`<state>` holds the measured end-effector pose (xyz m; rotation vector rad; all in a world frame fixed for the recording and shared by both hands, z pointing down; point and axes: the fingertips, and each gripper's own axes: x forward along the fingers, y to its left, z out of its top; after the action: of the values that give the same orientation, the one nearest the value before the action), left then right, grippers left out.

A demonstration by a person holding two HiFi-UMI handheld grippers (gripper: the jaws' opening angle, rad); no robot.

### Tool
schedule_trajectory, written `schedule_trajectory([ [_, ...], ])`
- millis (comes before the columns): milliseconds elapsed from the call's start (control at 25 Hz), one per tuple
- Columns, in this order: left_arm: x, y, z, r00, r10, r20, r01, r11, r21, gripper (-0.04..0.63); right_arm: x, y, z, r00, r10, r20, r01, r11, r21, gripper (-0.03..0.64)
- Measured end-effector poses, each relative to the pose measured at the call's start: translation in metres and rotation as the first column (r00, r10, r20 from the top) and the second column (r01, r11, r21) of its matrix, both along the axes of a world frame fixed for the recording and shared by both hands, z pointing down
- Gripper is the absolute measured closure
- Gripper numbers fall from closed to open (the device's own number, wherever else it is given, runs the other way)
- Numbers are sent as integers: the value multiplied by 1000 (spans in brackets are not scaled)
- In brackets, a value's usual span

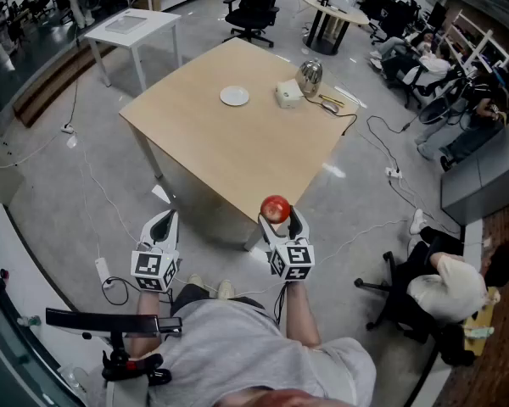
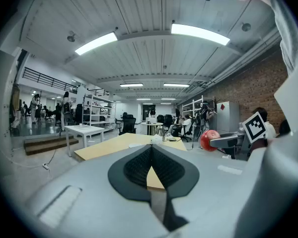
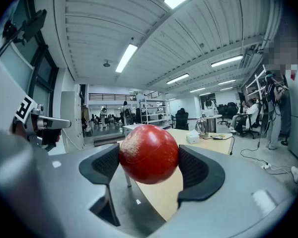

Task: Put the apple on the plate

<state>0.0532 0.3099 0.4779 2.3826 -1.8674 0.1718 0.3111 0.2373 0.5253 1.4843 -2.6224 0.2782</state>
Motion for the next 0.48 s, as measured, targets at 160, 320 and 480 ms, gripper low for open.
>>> schedule_trajectory([
  [160, 5, -2, -6, 1000, 1, -4, -1, 1000, 5, 577, 5, -2, -4, 1000, 2, 5, -2, 1000, 1, 239],
  [320, 5, -2, -5, 1000, 3, -3, -3, 1000, 1, 577, 5, 0, -10, 999, -6, 50, 5, 1000, 7, 239],
  [480, 3, -4, -7, 1000, 3, 6, -3, 1000, 3, 577, 0, -2, -12, 999, -13, 53, 12, 1000, 19, 238],
])
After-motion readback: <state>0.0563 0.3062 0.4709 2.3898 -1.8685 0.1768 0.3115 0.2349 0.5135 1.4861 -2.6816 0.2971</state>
